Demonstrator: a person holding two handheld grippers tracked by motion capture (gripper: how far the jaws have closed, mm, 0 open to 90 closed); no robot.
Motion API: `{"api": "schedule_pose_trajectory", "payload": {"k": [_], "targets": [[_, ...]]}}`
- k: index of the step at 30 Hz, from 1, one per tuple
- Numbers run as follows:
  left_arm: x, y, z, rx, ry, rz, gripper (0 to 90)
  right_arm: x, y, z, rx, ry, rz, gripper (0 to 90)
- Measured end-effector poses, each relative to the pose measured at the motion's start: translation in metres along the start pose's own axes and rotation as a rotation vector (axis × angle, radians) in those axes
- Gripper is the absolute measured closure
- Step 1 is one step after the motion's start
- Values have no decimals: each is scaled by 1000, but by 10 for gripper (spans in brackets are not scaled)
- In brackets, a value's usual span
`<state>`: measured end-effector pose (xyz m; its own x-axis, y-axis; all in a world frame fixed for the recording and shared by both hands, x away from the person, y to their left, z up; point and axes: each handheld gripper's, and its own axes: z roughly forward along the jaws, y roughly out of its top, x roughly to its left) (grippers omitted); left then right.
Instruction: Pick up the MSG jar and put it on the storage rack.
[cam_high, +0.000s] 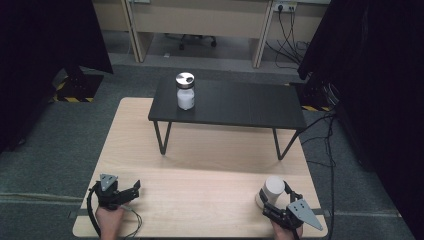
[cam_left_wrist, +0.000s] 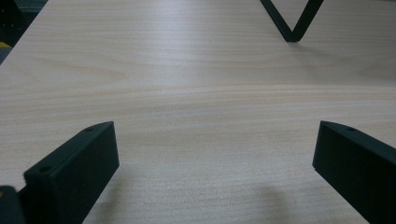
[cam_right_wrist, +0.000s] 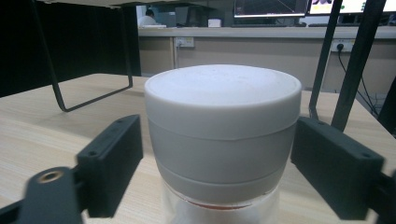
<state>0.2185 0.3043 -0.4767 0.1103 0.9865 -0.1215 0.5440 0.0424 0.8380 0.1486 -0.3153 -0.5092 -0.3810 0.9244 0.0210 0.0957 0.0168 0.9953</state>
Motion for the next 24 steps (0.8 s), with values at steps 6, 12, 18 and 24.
{"api": "schedule_pose_trajectory", "payload": {"k": [6,12,18,24], "targets": [[0,0,0,0,0,0,0,-1,-1,0,-6,2,20,264],[0,0,0,-1,-1,0,0,-5,-3,0,-13,16,46,308],[0,-1,0,-3,-1,-2,0,-4,0,-1,-7,18,24,335],[0,-1,0,-4,-2,0,0,-5,2,-1,0,21,14,339]]}}
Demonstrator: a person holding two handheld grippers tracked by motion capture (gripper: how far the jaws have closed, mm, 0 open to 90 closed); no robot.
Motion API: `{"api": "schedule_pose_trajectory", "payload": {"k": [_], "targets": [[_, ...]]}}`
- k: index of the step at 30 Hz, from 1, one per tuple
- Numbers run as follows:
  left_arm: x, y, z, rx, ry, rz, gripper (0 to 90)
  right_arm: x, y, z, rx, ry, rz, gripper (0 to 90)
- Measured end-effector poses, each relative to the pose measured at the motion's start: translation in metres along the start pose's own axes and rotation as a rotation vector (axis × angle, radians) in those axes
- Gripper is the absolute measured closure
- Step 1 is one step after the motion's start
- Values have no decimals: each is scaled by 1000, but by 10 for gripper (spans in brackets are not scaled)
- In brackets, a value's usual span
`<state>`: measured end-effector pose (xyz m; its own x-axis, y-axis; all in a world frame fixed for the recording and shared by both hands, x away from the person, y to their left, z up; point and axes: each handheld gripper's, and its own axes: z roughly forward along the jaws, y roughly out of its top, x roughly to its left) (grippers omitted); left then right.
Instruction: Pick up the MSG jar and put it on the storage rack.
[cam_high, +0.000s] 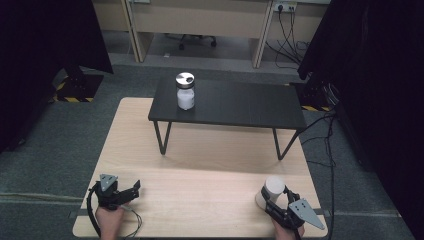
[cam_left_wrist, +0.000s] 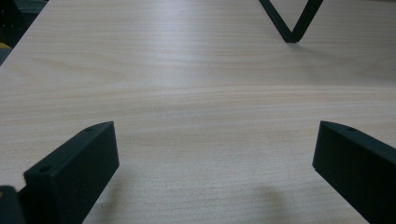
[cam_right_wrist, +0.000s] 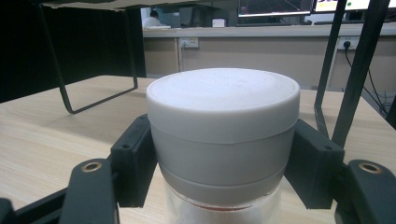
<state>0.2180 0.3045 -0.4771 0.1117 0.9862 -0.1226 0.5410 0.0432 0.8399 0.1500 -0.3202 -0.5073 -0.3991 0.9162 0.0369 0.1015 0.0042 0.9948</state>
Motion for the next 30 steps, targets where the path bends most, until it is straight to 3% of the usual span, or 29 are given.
{"api": "schedule_pose_trajectory", "payload": {"k": [11,15,30], "targets": [[1,0,0,-3,-7,-2,0,2,3,0,6,0,-22,340],[1,-1,-1,-6,-4,-4,0,0,5,-1,-14,1,-7,341],[2,0,0,-2,-9,-2,0,-6,38,0,-26,-6,2,341]]}}
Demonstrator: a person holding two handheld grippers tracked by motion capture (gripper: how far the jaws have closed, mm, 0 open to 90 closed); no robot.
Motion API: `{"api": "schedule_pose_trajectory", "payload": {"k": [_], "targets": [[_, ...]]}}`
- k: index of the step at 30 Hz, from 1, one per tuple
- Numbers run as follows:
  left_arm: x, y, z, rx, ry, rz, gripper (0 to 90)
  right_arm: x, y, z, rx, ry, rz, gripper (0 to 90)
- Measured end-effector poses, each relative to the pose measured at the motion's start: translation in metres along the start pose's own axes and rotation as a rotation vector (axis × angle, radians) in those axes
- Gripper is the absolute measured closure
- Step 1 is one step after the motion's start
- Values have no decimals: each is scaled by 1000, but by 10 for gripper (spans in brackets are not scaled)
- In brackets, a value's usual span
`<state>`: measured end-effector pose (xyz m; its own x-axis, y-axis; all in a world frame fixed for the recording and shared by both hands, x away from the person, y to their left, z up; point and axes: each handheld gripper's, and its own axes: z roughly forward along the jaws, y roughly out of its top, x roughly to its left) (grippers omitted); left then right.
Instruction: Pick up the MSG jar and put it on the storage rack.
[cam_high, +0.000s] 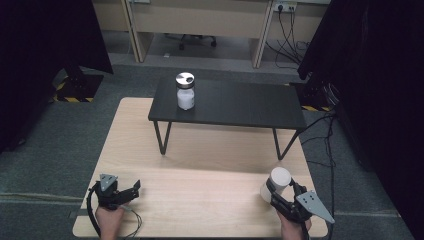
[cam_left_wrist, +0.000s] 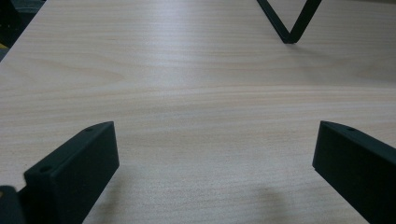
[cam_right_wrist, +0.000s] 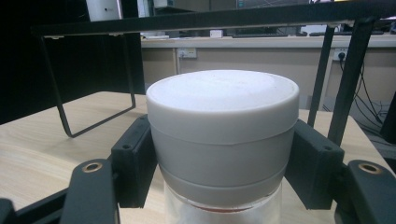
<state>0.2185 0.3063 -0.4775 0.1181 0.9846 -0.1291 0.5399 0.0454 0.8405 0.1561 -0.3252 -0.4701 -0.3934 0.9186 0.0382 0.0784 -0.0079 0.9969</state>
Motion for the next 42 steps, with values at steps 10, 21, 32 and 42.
{"api": "schedule_pose_trajectory", "payload": {"k": [10,21,32,42], "targets": [[-1,1,1,5,3,2,0,-6,20,1,3,6,7,341],[-3,2,1,11,9,14,0,-13,37,3,6,4,10,340],[-2,1,1,8,7,9,0,-16,59,10,9,1,-1,341],[-1,1,1,8,-4,15,0,-22,81,21,6,17,-2,341]]}}
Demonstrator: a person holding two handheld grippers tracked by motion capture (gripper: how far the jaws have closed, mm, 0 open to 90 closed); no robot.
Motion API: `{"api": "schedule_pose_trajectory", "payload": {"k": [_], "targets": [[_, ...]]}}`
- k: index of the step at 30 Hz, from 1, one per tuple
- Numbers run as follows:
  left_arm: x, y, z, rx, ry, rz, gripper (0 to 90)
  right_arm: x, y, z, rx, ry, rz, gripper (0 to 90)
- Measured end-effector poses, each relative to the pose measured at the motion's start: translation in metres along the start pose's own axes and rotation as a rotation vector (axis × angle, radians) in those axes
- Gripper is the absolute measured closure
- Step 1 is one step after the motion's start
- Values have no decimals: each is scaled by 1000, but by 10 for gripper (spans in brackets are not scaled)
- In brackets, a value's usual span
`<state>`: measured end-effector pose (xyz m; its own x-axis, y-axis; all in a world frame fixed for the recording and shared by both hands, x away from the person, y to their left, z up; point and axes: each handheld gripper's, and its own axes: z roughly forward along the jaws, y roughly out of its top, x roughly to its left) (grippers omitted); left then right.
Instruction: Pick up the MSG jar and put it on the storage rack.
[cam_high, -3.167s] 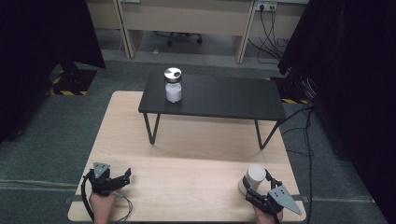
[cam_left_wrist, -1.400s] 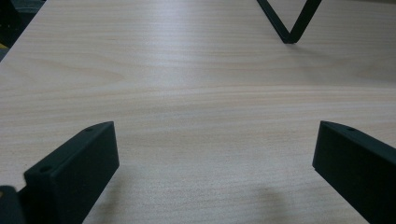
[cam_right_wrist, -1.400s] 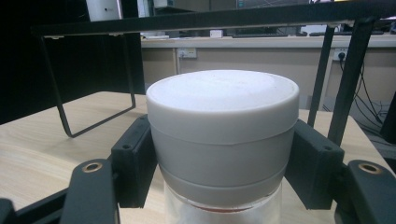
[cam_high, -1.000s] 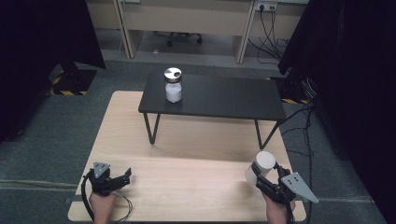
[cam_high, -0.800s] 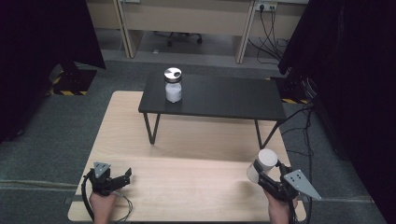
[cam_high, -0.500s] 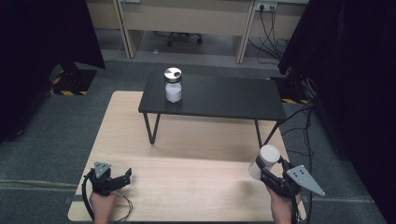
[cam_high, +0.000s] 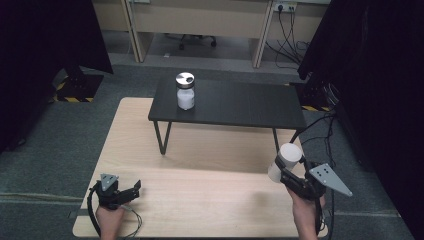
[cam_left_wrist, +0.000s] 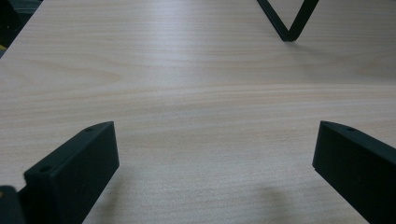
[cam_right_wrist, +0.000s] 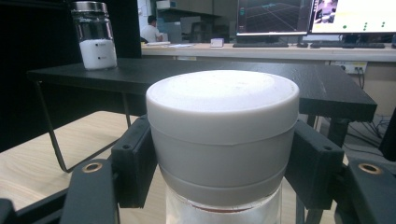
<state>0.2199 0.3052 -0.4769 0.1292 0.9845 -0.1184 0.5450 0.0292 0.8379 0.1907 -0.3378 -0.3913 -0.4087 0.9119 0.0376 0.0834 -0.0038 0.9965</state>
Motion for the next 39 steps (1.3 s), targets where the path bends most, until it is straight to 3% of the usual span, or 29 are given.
{"api": "schedule_pose_trajectory", "payload": {"k": [22,39], "targets": [[1,0,0,-2,-6,-3,0,-8,35,17,4,30,-17,341],[1,0,0,-2,-5,1,0,-17,57,33,8,54,1,341]]}}
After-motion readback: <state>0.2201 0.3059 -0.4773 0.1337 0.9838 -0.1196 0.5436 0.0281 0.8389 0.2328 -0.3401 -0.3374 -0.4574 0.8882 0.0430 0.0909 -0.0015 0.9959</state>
